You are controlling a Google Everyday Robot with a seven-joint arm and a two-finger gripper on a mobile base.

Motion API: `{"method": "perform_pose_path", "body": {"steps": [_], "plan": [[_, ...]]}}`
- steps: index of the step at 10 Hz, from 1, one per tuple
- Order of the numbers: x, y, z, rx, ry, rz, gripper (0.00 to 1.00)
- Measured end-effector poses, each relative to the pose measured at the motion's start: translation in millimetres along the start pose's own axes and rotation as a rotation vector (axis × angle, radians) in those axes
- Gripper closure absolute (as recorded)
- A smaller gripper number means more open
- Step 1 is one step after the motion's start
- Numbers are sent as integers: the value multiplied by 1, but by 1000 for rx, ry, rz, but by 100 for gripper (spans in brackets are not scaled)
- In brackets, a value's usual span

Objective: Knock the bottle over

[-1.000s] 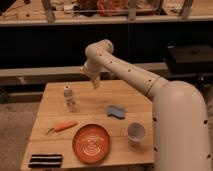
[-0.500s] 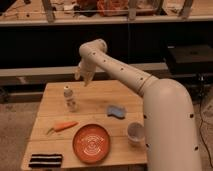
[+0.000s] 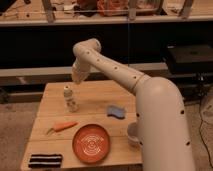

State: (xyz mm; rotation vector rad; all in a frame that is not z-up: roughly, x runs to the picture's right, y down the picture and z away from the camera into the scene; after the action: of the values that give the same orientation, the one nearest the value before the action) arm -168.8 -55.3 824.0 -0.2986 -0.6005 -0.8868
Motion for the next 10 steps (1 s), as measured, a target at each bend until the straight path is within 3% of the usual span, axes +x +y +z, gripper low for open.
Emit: {"method": "perform_pose_path", "body": {"steps": [10], "plan": [[-25,-18,11,-23,-41,-82,97]]}}
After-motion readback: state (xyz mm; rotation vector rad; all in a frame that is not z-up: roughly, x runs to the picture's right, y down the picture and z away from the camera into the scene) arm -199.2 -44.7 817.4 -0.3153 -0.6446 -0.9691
